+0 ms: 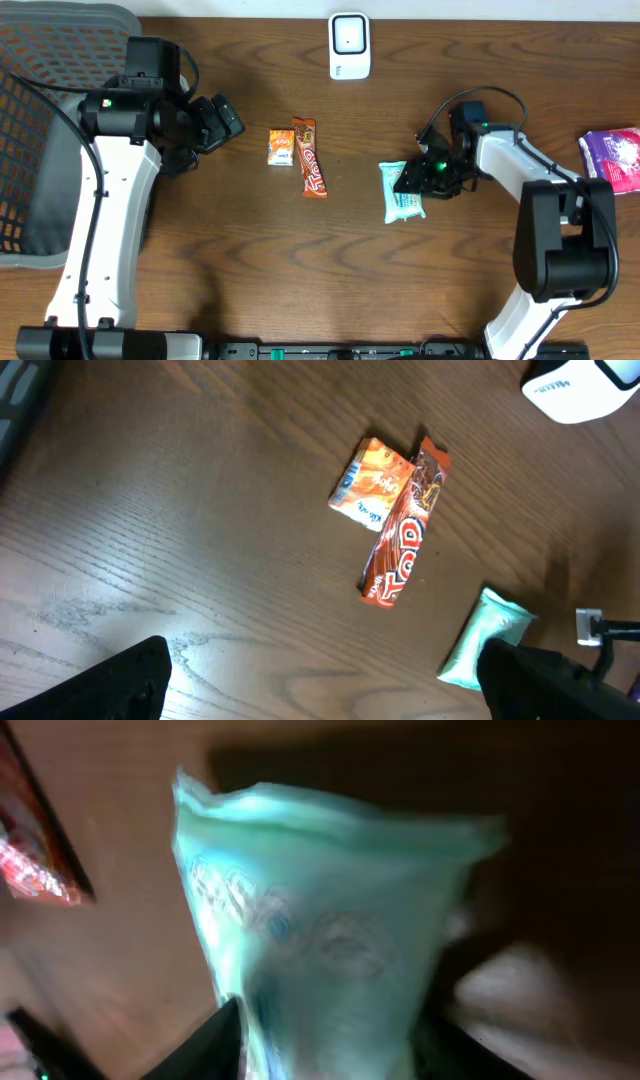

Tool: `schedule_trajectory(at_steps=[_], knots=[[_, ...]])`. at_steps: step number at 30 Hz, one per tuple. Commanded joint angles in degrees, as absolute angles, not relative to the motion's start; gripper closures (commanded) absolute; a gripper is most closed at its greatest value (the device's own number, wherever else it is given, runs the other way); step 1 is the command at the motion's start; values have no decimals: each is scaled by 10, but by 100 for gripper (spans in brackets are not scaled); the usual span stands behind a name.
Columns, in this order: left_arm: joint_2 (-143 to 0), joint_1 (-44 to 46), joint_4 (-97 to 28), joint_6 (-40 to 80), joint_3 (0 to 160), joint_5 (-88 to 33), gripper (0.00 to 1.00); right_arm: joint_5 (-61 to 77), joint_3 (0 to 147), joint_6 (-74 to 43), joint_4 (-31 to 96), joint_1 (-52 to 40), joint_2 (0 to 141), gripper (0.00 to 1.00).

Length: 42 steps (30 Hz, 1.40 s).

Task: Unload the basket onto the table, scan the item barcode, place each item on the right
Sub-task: 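Regrasp the mint-green pack from the side with the right gripper, then lift the mint-green pack and hold it under the scanner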

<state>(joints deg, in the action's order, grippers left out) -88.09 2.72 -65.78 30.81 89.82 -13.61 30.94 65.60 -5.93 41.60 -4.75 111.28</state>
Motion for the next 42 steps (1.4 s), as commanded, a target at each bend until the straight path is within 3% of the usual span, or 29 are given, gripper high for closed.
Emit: schedule_trajectory(at_steps=[1, 2, 3, 10, 15, 25, 34, 42], knots=[[-884, 25, -659, 301, 902, -135, 2, 286, 590, -130, 362, -60, 1142, 76], [-884, 25, -659, 301, 902, -135, 2, 286, 584, -146, 349, -60, 1142, 91], [-884, 25, -659, 301, 902, -135, 2, 289, 583, -162, 344, -60, 1142, 99], [-884, 25, -659, 301, 902, -135, 2, 499, 599, -262, 302, -58, 1142, 99], [-884, 25, -659, 301, 902, -135, 2, 698, 610, -471, 220, -53, 1142, 99], [-884, 25, -659, 301, 902, -135, 2, 863, 610, -837, 67, -53, 1142, 98], [-884, 25, -659, 300, 902, -135, 2, 850, 610, -888, -51, -53, 1142, 99], [-884, 25, -659, 301, 902, -135, 2, 753, 610, -893, -125, -60, 1142, 99]])
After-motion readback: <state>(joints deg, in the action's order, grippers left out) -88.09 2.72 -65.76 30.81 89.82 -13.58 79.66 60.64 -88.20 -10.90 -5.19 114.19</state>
